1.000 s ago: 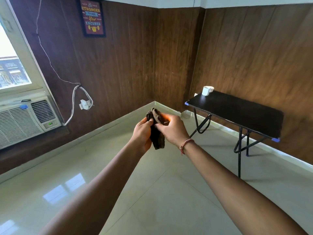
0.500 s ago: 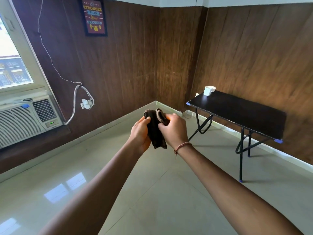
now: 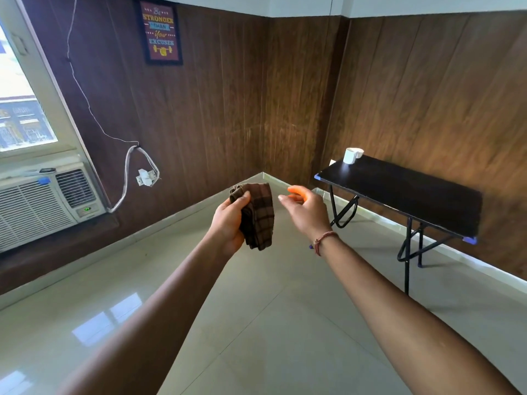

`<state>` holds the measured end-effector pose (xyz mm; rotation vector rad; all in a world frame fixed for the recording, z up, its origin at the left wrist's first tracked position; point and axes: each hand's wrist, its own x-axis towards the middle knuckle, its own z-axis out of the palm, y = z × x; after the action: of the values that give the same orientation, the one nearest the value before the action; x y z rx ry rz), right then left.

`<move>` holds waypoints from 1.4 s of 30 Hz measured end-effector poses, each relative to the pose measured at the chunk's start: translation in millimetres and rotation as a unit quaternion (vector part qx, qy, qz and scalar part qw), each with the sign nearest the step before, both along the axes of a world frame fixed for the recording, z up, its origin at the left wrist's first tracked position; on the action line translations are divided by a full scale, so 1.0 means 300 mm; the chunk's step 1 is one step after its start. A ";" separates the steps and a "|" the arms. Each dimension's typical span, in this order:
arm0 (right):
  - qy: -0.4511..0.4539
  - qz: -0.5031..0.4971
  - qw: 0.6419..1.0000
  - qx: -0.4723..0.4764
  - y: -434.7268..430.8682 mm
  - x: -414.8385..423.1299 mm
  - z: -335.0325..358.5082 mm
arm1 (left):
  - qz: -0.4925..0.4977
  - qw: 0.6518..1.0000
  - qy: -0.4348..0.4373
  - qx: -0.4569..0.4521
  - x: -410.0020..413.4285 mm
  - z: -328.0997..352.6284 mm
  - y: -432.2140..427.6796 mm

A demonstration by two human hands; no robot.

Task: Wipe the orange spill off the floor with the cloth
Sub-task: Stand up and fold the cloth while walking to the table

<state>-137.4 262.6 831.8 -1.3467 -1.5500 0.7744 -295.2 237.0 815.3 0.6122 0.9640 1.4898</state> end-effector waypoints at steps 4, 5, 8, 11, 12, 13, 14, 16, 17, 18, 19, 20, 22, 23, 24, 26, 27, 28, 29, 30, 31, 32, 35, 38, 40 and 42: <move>0.035 0.075 0.992 -0.095 0.031 -0.022 -0.002 | -0.031 0.999 0.025 0.004 -0.002 0.025 0.023; 0.042 0.078 0.992 -0.086 0.028 -0.024 -0.004 | -0.025 0.999 0.042 -0.004 -0.005 0.031 0.027; 0.065 0.060 0.994 -0.072 0.026 -0.034 -0.005 | -0.037 0.991 0.120 -0.046 -0.013 0.029 0.023; 0.091 0.054 0.992 -0.069 0.033 -0.051 -0.004 | -0.078 0.983 0.164 -0.026 -0.013 0.012 0.011; 0.085 0.048 0.993 -0.068 0.038 -0.051 -0.005 | -0.059 0.983 0.172 -0.008 -0.012 0.008 0.016; 0.073 0.036 0.994 -0.067 0.043 -0.046 -0.009 | -0.029 0.983 0.181 0.006 -0.010 0.008 0.020; 0.062 0.019 0.996 -0.066 0.050 -0.040 -0.015 | 0.007 0.980 0.196 0.015 -0.003 0.012 0.026; 0.062 -0.012 0.996 -0.058 0.051 -0.037 -0.021 | 0.077 0.965 0.249 0.016 0.015 0.015 0.039; 0.067 -0.015 0.997 -0.046 0.045 -0.043 -0.022 | 0.104 0.955 0.277 0.010 0.024 0.012 0.045; 0.071 -0.006 0.997 -0.030 0.037 -0.054 -0.019 | 0.124 0.946 0.300 0.003 0.028 0.008 0.051; 0.073 0.013 0.997 -0.016 0.026 -0.064 -0.017 | 0.135 0.938 0.320 -0.007 0.027 0.003 0.057; 0.072 0.035 0.997 -0.007 0.017 -0.069 -0.017 | 0.139 0.932 0.335 -0.016 0.021 -0.001 0.062; 0.046 0.067 0.997 -0.008 0.008 -0.060 -0.021 | 0.138 0.926 0.350 -0.019 0.005 -0.001 0.069; 0.032 0.072 0.997 -0.019 0.007 -0.048 -0.025 | 0.136 0.925 0.354 -0.008 0.001 -0.001 0.071; 0.025 0.073 0.997 -0.031 0.006 -0.039 -0.028 | 0.138 0.922 0.361 0.008 0.002 0.001 0.073; 0.036 0.072 0.996 -0.039 0.005 -0.031 -0.038 | 0.147 0.915 0.375 0.036 0.013 0.007 0.070; 0.044 0.073 0.996 -0.036 0.004 -0.034 -0.041 | 0.152 0.914 0.374 0.043 0.018 0.009 0.070; 0.055 0.078 0.995 -0.035 0.001 -0.040 -0.042 | 0.153 0.916 0.367 0.046 0.020 0.010 0.072; 0.068 0.083 0.993 -0.037 -0.001 -0.045 -0.041 | 0.149 0.921 0.357 0.046 0.020 0.011 0.075; 0.084 0.085 0.992 -0.039 -0.001 -0.049 -0.040 | 0.137 0.927 0.345 0.043 0.020 0.013 0.082; 0.098 0.083 0.991 -0.035 0.001 -0.049 -0.037 | 0.123 0.934 0.334 0.037 0.017 0.016 0.090; 0.112 0.077 0.990 -0.024 0.003 -0.048 -0.033 | 0.107 0.940 0.323 0.034 0.012 0.017 0.099; 0.138 0.041 0.989 0.016 0.018 -0.029 -0.024 | 0.017 0.956 0.293 -0.001 0.011 0.023 0.135; 0.138 0.000 0.990 0.027 0.039 0.008 -0.038 | -0.065 0.958 0.281 -0.008 0.041 0.008 0.177; 0.140 -0.023 0.990 0.015 0.055 0.047 -0.057 | -0.077 0.950 0.302 0.031 0.079 -0.003 0.200; 0.156 -0.031 0.987 -0.010 0.071 0.096 -0.079 | -0.066 0.944 0.318 0.065 0.125 -0.006 0.219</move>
<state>-108.8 284.0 808.1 -1.2155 -1.2511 0.9166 -257.6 302.7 813.4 1.2784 1.2846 1.2576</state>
